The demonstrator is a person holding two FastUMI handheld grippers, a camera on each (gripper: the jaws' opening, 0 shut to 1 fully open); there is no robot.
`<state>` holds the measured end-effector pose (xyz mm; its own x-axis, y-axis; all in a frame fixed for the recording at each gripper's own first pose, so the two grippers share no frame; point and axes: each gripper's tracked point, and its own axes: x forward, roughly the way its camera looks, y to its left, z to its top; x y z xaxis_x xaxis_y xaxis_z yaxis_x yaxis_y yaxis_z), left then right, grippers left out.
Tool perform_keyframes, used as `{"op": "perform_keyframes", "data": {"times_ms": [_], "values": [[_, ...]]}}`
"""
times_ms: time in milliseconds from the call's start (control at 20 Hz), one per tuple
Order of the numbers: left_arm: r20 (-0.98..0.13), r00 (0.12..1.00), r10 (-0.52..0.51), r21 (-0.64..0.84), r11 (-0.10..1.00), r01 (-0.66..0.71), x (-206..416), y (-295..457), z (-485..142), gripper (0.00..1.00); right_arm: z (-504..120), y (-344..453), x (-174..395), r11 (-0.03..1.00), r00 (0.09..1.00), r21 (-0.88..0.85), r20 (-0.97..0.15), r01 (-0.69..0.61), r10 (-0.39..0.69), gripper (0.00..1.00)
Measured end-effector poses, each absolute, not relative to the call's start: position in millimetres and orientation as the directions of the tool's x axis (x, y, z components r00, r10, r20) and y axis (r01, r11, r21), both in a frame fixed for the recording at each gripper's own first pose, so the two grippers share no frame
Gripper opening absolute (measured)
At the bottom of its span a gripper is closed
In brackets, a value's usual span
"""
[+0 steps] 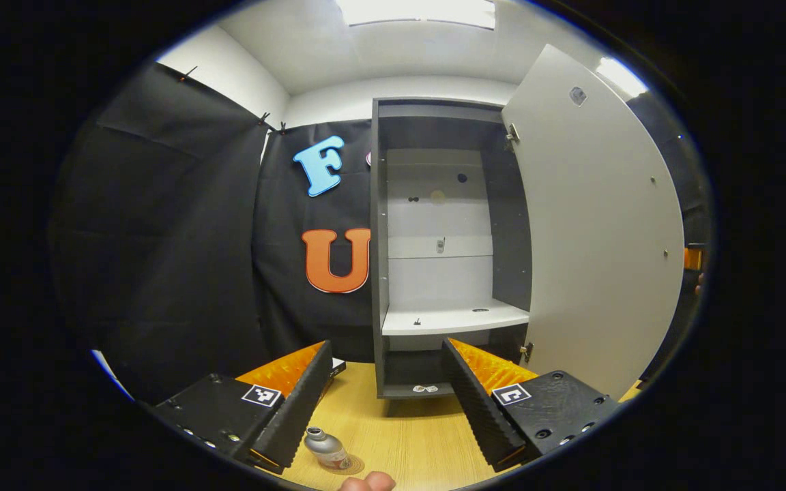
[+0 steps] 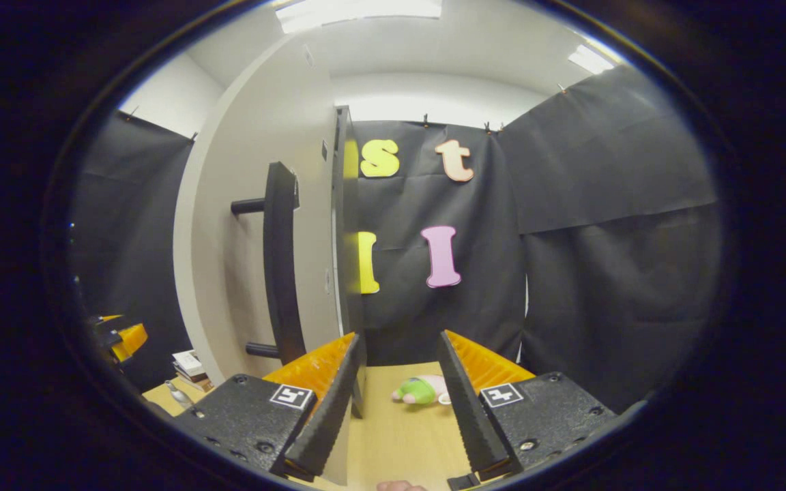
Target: Open the cabinet door with the right hand, grasp the bottle in the cabinet with the left hand and place it on the coaster, then close the cabinet door with the right hand.
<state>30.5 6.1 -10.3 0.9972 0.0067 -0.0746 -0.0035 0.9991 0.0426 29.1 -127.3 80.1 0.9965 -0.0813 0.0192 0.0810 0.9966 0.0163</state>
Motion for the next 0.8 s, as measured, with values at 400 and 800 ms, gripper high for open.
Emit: {"op": "perform_keyframes", "data": {"times_ms": [400,800], "values": [[-0.095,0.995,-0.005,0.022,1.0,0.007,22.4,12.7,-18.2,0.96,77.0,-64.4,31.1,0.998,0.998,0.01,0.011,-0.055,0.055,0.71],[-0.103,0.994,0.021,0.027,0.999,-0.018,18.0,35.4,-28.9,0.96,72.7,25.0,54.5,0.971,0.971,0.012,0.002,-0.239,0.239,0.75]]}}
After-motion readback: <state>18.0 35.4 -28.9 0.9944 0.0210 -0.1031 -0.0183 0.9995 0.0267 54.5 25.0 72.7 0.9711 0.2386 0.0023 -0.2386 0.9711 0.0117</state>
